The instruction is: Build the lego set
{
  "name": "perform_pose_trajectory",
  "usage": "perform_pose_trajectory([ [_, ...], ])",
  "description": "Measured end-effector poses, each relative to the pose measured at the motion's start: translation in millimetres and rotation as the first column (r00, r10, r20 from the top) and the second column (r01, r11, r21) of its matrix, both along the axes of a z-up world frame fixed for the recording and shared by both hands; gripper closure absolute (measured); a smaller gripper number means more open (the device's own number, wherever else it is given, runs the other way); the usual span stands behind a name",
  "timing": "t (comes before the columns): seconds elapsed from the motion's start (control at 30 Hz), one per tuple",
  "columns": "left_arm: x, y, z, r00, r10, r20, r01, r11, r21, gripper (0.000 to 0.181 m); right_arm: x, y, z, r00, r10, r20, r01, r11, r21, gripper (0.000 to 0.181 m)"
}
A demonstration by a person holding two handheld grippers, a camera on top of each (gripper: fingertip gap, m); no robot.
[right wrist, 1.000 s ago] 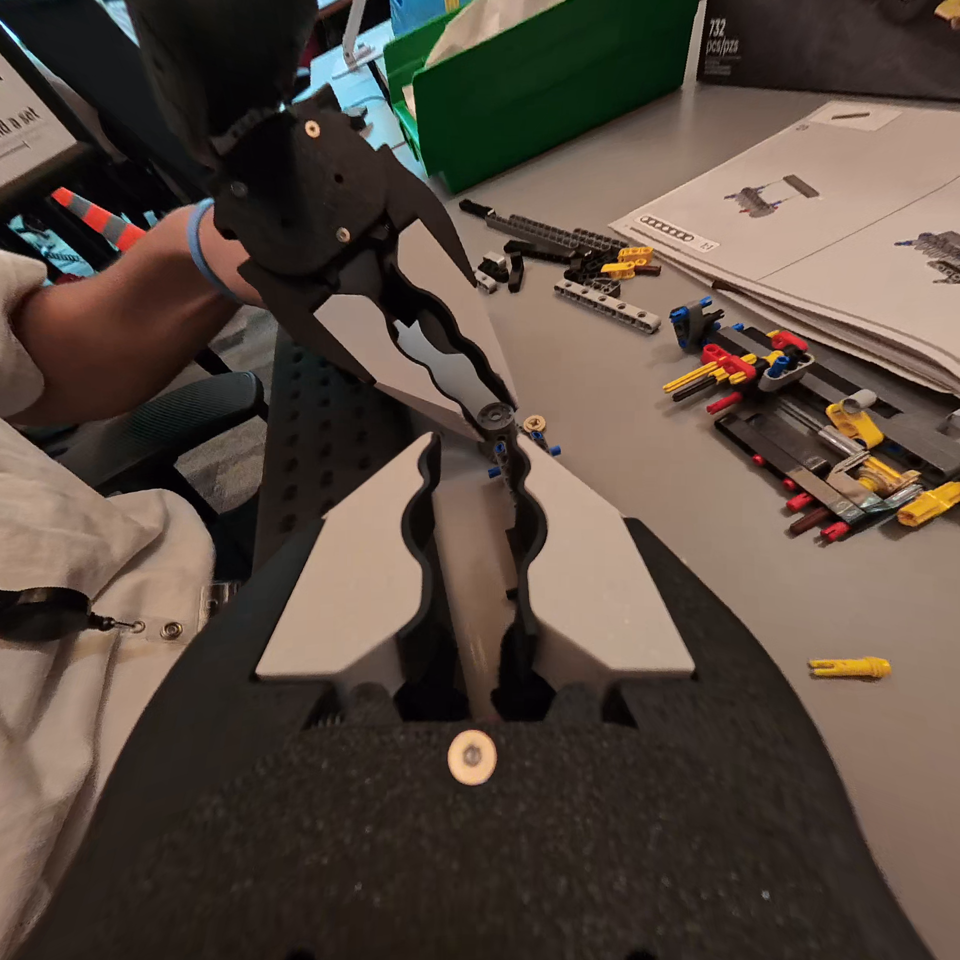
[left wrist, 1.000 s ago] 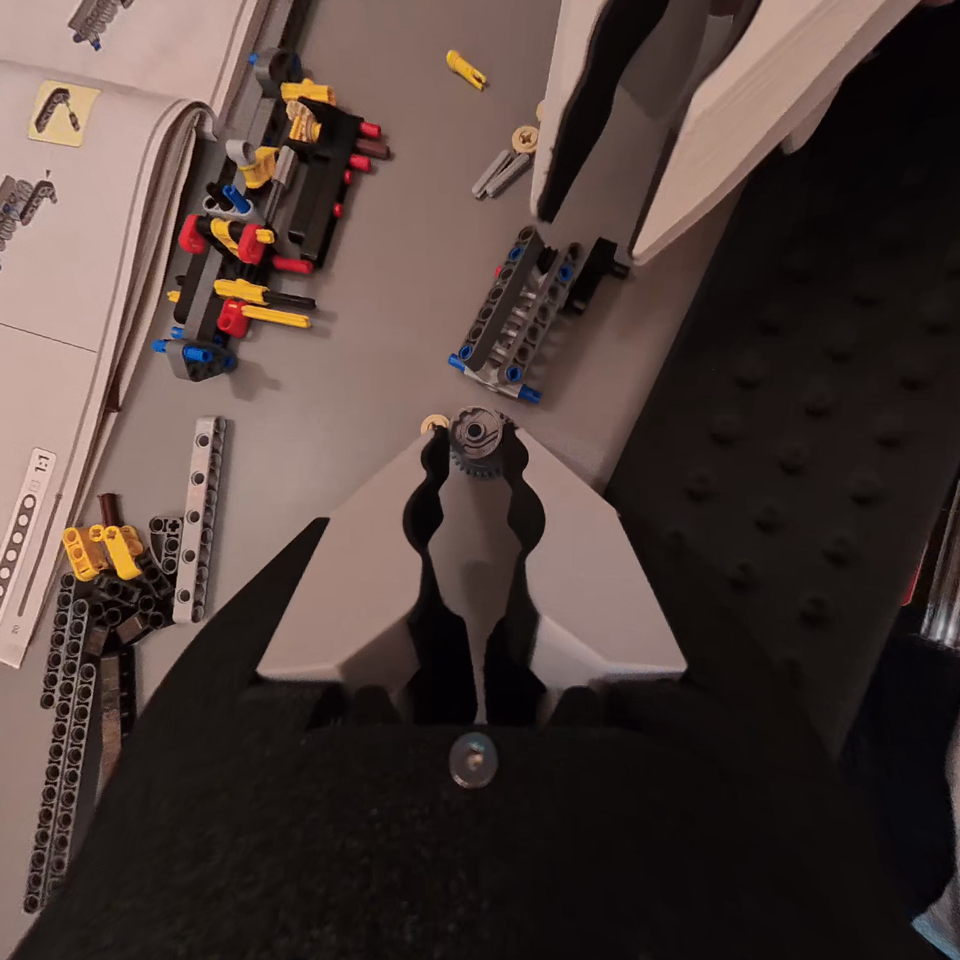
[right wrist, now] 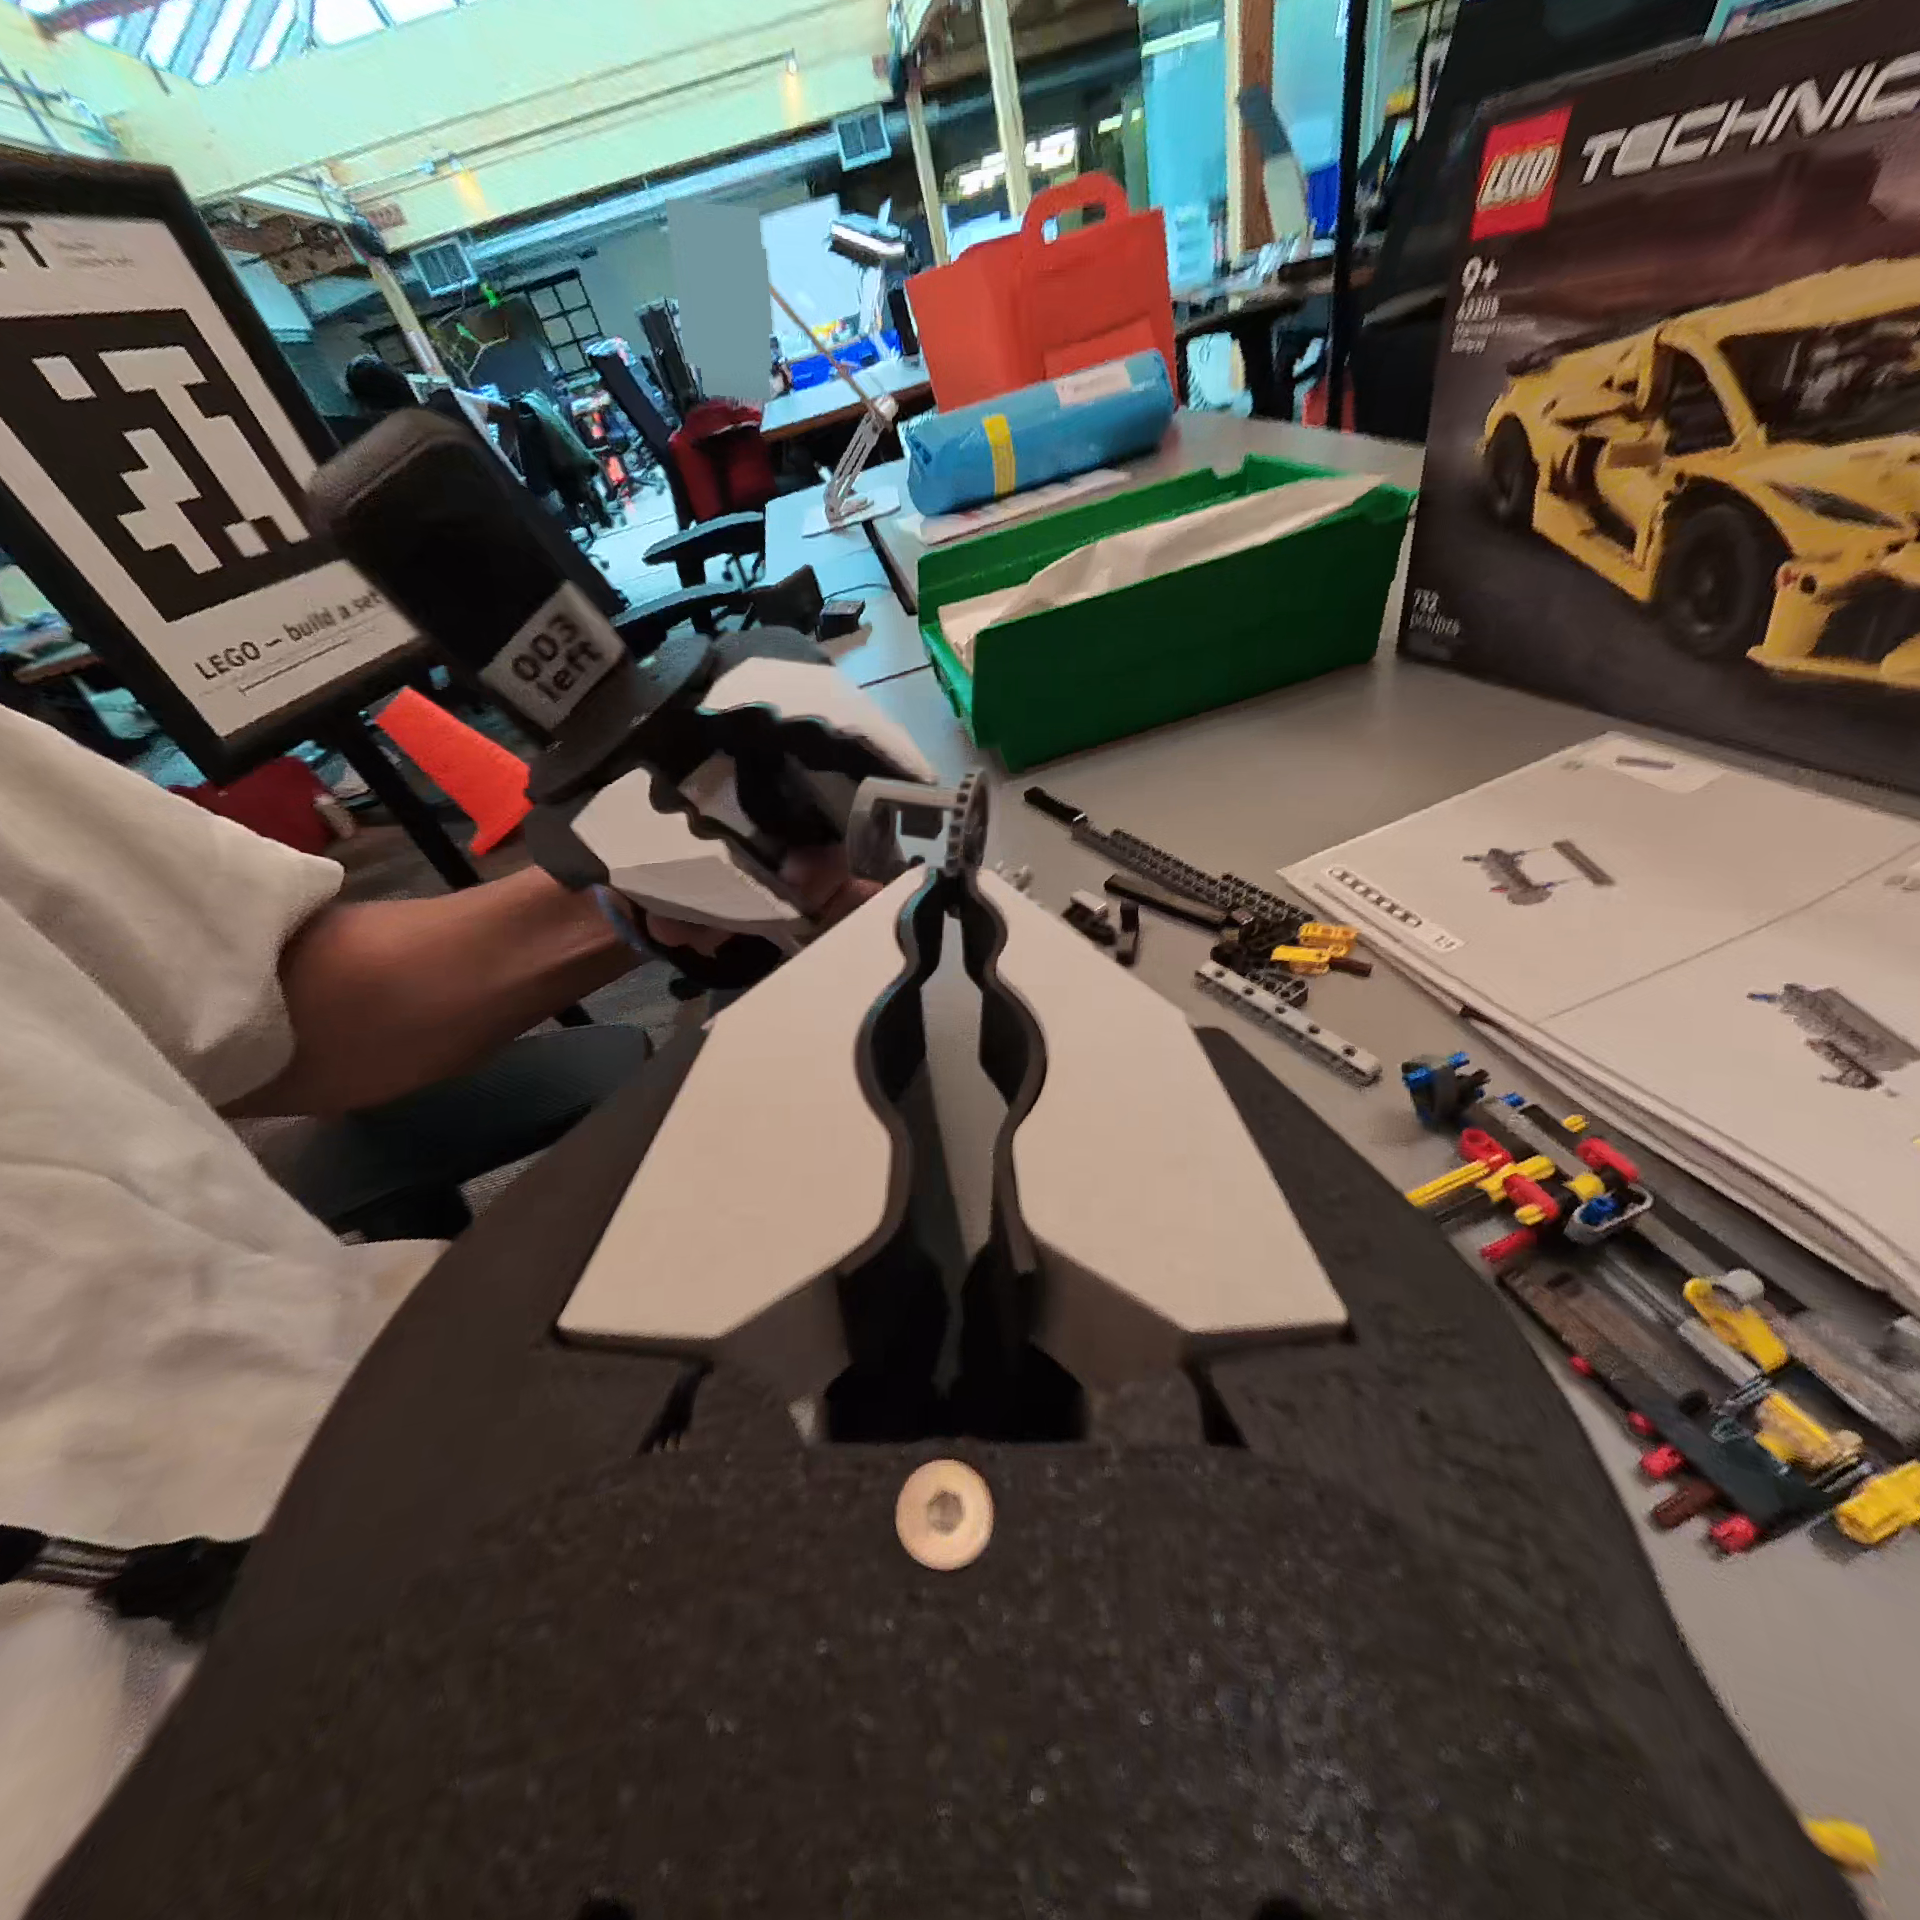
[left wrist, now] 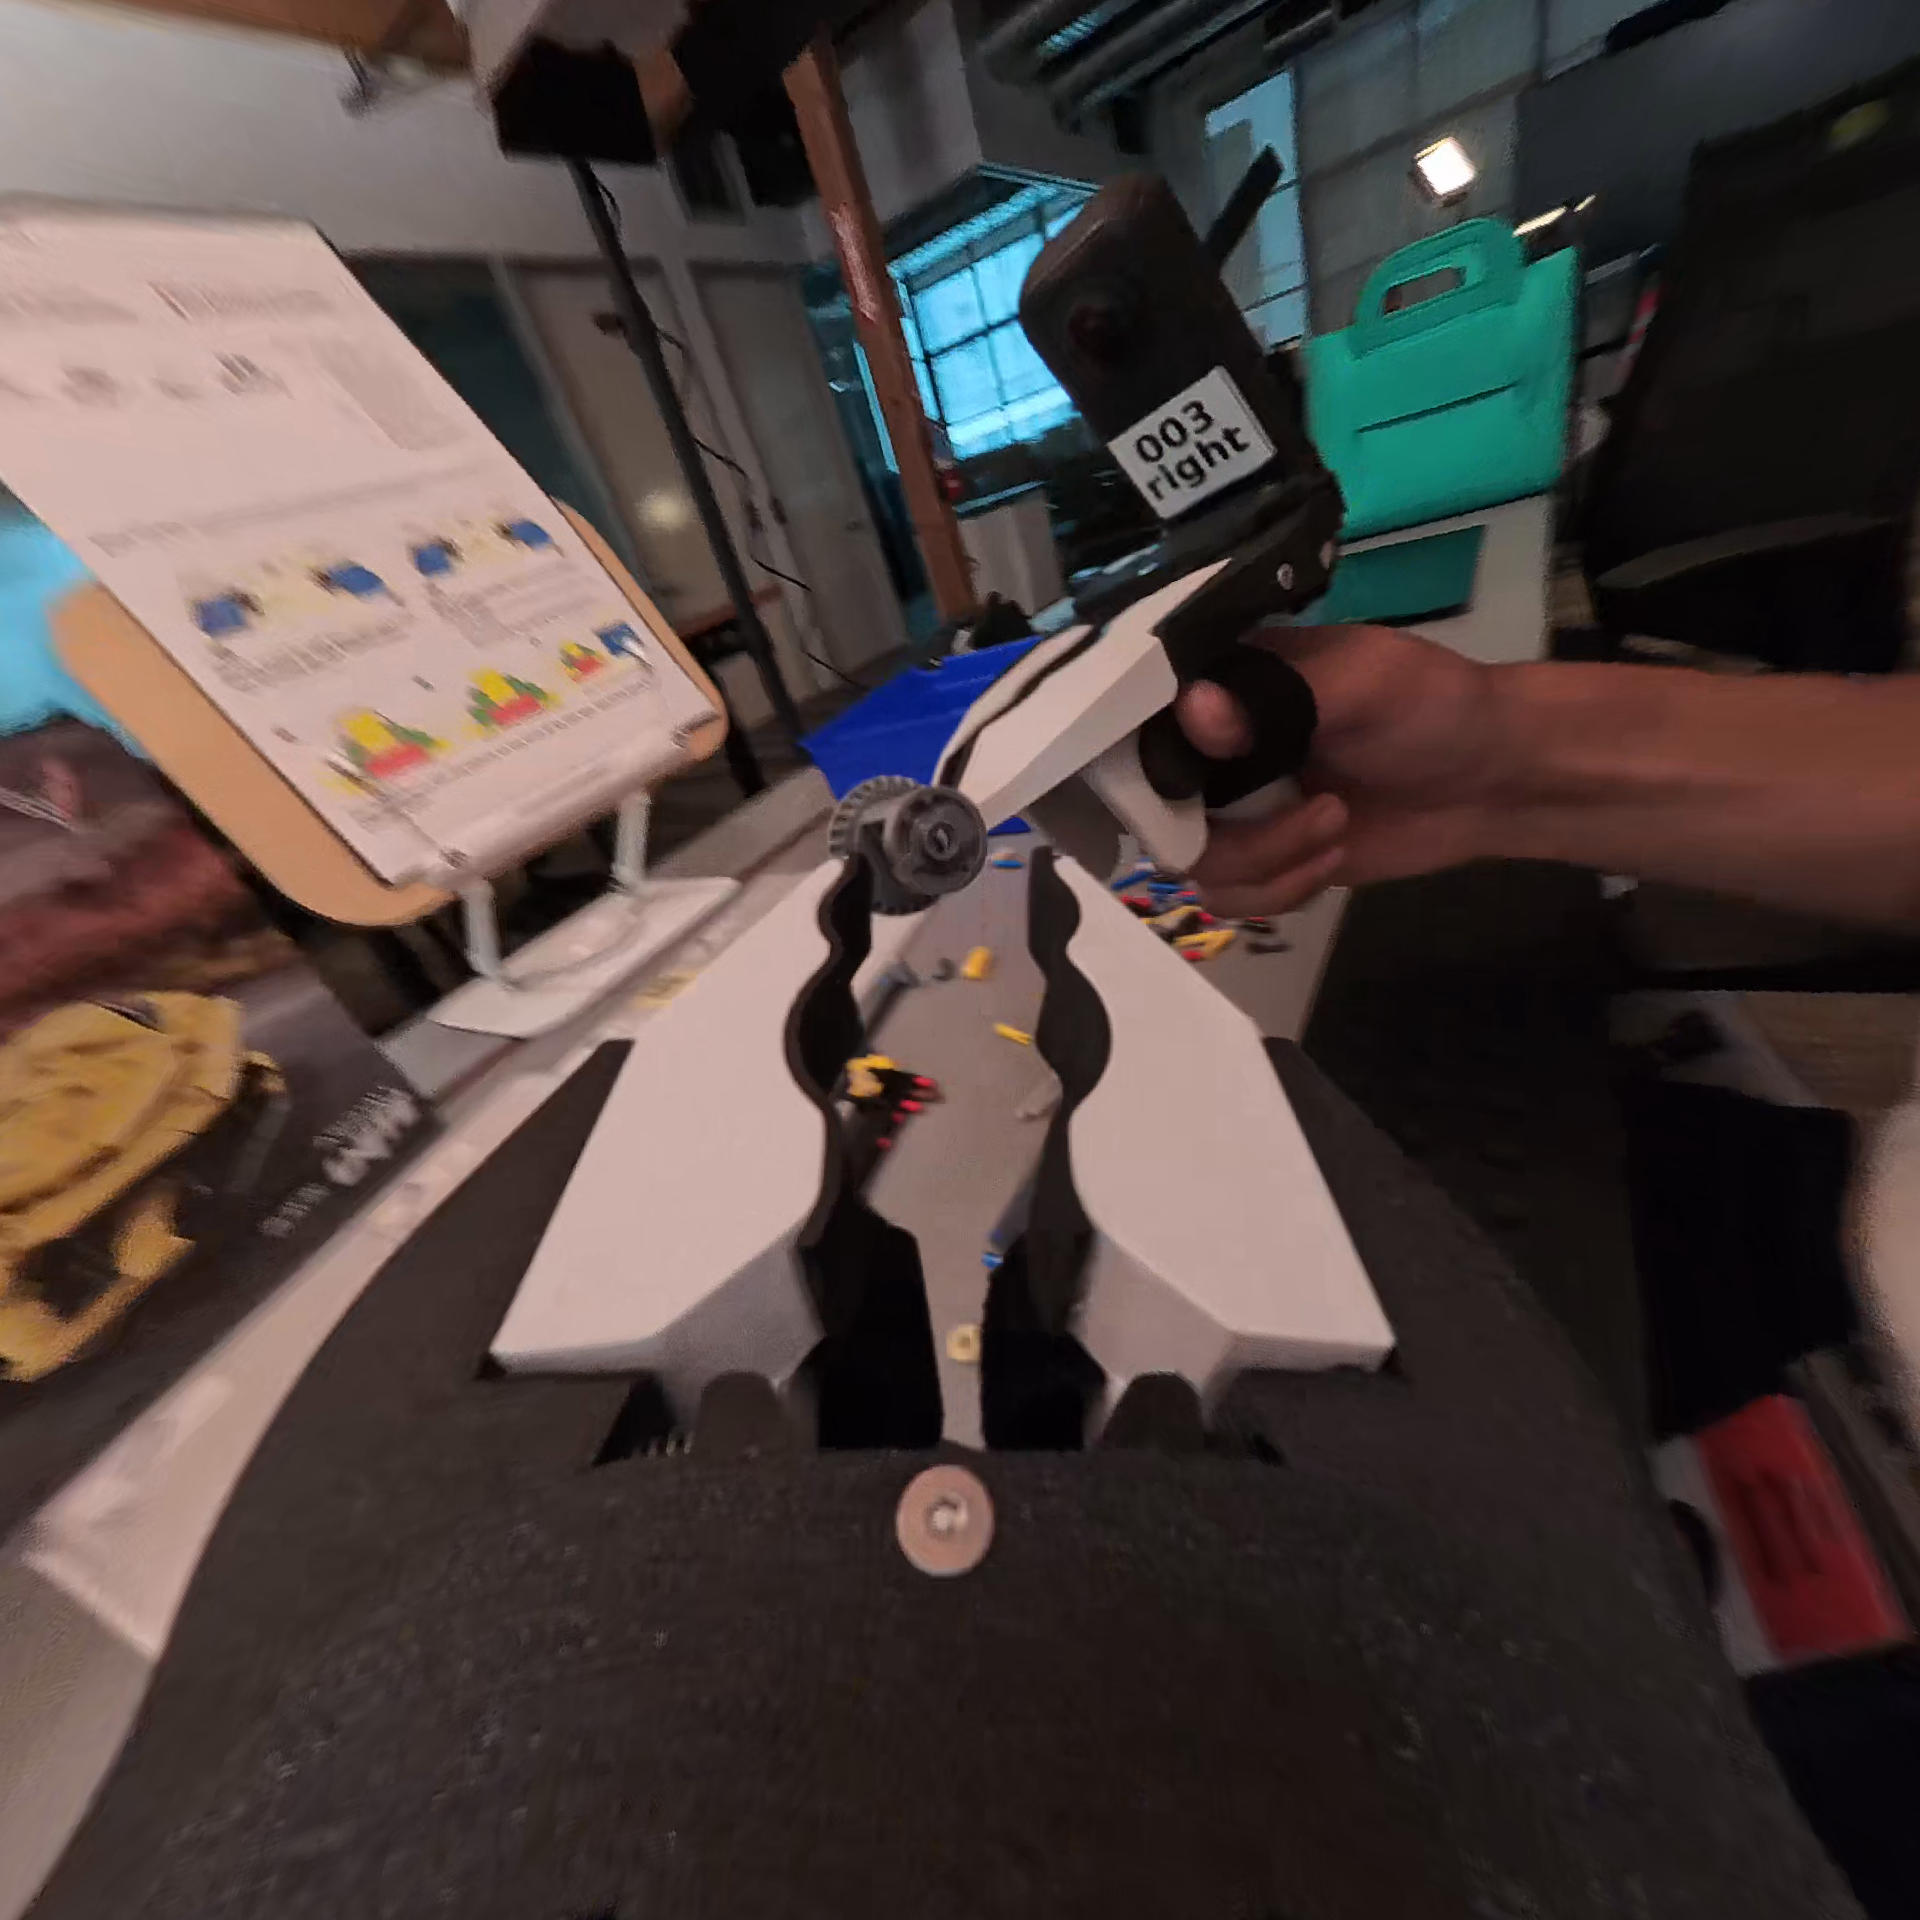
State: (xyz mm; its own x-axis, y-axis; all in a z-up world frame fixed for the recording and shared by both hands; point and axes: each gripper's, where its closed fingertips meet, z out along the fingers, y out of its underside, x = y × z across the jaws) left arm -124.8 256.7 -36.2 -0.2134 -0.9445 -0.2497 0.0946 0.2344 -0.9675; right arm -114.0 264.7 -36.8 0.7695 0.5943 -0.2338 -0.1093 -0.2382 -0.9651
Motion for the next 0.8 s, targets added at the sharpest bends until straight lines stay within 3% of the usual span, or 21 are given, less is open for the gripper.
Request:
perform_pose_trajectory([
  [0.07,-2,0,-6,0.991,-0.108,-0.083,0.095,0.985,-0.144,0.129,3,0,1,1.000,-0.002,-0.025,0.000,0.998,-0.067,0.179],
  [0.13,-3,-1,-8,0.964,-0.243,-0.108,0.206,0.939,-0.274,0.123,-3,-5,2,0.999,0.041,-0.019,-0.043,0.993,-0.111,0.180],
  [0.23,-4,-3,-1,0.902,-0.425,-0.076,0.360,0.838,-0.411,0.123,-12,-11,1,0.993,0.103,0.064,-0.092,0.983,-0.158,0.179],
  [0.3,-12,-12,1,0.814,-0.577,-0.074,0.483,0.742,-0.466,0.131,-15,-14,-5,0.979,0.125,0.161,-0.094,0.978,-0.185,0.179],
  [0.33,-11,-14,-3,0.787,-0.609,-0.102,0.500,0.725,-0.473,0.132,-17,-15,-5,0.973,0.136,0.188,-0.099,0.976,-0.193,0.179],
  [0.4,-8,-15,-13,0.757,-0.634,-0.158,0.519,0.731,-0.444,0.135,-20,-17,-5,0.966,0.150,0.211,-0.106,0.973,-0.206,0.179],
  [0.5,-10,-20,-14,0.710,-0.686,-0.157,0.578,0.696,-0.427,0.157,-18,-15,-11,0.956,0.135,0.259,-0.077,0.972,-0.220,0.179],
  [0.7,-6,-10,-5,0.720,-0.693,-0.026,0.622,0.661,-0.419,0.157,-10,-11,-11,0.975,0.117,0.188,-0.080,0.978,-0.193,0.173],
  [0.8,-10,6,-5,0.716,-0.698,0.026,0.629,0.628,-0.458,0.158,14,-10,-25,0.973,0.085,0.216,-0.052,0.987,-0.152,0.165],
])
